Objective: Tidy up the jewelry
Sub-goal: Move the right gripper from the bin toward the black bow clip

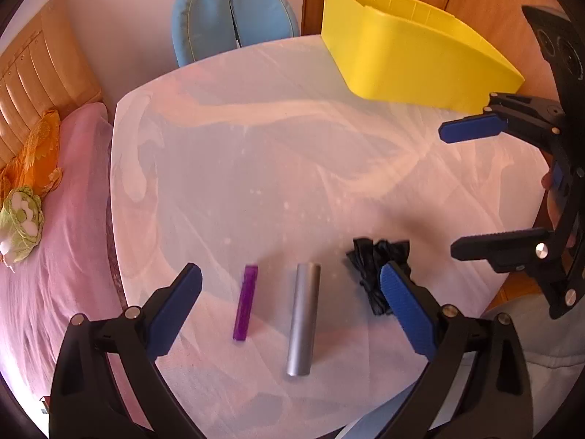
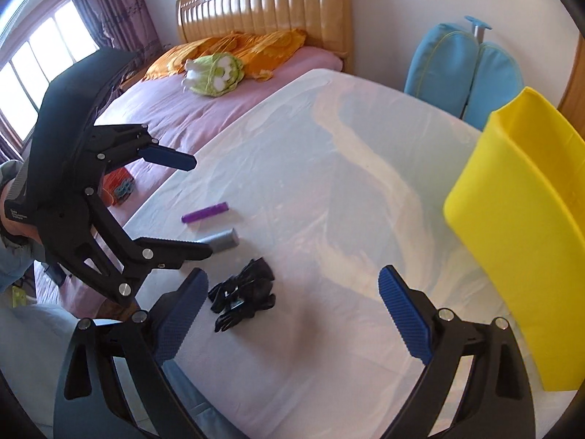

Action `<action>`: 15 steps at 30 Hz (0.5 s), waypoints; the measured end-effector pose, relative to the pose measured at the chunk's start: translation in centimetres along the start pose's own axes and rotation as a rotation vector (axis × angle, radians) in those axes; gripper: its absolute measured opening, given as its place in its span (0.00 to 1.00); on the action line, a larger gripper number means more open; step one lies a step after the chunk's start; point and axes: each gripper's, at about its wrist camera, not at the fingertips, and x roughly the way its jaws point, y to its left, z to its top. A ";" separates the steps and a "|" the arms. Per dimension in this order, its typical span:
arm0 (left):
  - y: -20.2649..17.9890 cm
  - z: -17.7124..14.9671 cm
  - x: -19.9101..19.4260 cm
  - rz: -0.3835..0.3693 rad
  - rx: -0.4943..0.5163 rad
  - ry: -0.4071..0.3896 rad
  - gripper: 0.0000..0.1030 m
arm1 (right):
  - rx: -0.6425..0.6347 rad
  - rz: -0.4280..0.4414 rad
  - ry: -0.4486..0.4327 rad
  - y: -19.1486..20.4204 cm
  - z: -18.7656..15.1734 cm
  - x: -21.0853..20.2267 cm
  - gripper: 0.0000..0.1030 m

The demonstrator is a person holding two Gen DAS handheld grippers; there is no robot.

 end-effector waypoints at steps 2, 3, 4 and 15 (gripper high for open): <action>-0.1 -1.2 0.1 -0.002 -0.006 0.009 0.93 | -0.017 0.009 0.027 1.0 -0.5 1.0 0.92; 0.0 -1.7 0.0 -0.004 -0.012 0.012 0.93 | -0.021 0.009 0.037 1.3 -0.8 1.3 0.92; 0.1 -2.1 0.0 -0.007 -0.019 0.014 0.93 | -0.023 0.012 0.046 1.6 -1.0 1.6 0.92; 2.1 -3.4 -0.7 0.014 -0.089 -0.009 0.93 | -0.072 -0.025 0.094 3.5 -1.6 4.6 0.92</action>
